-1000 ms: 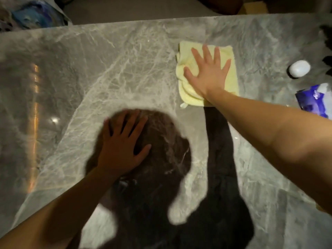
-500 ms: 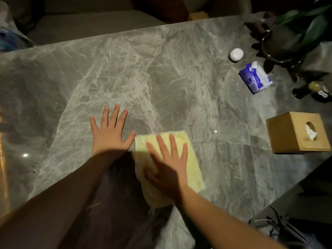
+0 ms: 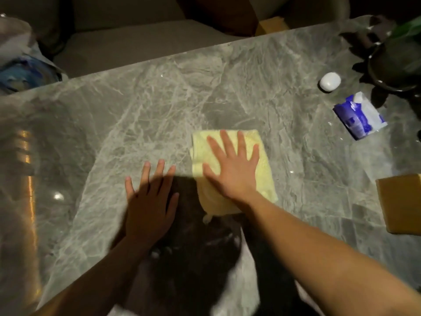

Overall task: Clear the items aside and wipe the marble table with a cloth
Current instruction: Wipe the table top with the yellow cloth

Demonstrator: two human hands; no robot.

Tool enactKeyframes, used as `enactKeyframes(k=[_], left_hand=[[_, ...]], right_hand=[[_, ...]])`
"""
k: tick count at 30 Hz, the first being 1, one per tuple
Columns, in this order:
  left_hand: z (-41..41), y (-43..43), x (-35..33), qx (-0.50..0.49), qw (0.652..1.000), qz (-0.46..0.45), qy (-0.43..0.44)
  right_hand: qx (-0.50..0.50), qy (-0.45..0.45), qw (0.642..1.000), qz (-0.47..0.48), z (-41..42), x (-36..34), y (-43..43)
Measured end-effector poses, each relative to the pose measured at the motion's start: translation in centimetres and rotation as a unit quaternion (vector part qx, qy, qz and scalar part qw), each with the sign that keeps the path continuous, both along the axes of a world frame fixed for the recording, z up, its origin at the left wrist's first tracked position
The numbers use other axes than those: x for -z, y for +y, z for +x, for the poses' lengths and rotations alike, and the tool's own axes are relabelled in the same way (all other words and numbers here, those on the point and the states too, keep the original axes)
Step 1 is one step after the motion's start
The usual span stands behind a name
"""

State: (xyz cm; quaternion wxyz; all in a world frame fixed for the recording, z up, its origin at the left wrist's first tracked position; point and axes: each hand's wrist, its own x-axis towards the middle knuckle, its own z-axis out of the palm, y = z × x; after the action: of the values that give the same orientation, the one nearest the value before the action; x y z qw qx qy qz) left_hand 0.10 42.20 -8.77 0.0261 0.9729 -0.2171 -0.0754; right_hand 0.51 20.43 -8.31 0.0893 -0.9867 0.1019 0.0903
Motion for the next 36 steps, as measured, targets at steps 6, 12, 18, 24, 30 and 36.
enactKeyframes(k=[6, 12, 18, 24, 30, 36], left_hand=[[0.1, -0.2, -0.2, 0.001, 1.000, 0.012, 0.009], [0.4, 0.0, -0.3, 0.010, 1.000, -0.002, 0.008], [0.4, 0.0, -0.2, 0.007, 1.000, 0.000, 0.005], [0.3, 0.0, -0.5, -0.020, 0.999, -0.049, 0.012], [0.1, 0.3, -0.3, -0.031, 0.990, -0.135, 0.001], [-0.4, 0.8, -0.5, -0.077, 0.967, -0.240, 0.028]], right_hand=[[0.038, -0.020, 0.999, -0.002, 12.6, -0.1, -4.1], [0.017, -0.035, 0.999, -0.015, 22.7, 0.2, -7.1], [-0.007, -0.062, 0.998, -0.014, 25.6, 0.1, -7.6], [-0.057, -0.054, 0.997, -0.026, 22.5, -0.1, -7.5], [-0.074, -0.028, 0.996, -0.032, 13.2, -0.2, -5.9], [-0.062, -0.022, 0.998, -0.018, 3.8, -0.2, 0.5]])
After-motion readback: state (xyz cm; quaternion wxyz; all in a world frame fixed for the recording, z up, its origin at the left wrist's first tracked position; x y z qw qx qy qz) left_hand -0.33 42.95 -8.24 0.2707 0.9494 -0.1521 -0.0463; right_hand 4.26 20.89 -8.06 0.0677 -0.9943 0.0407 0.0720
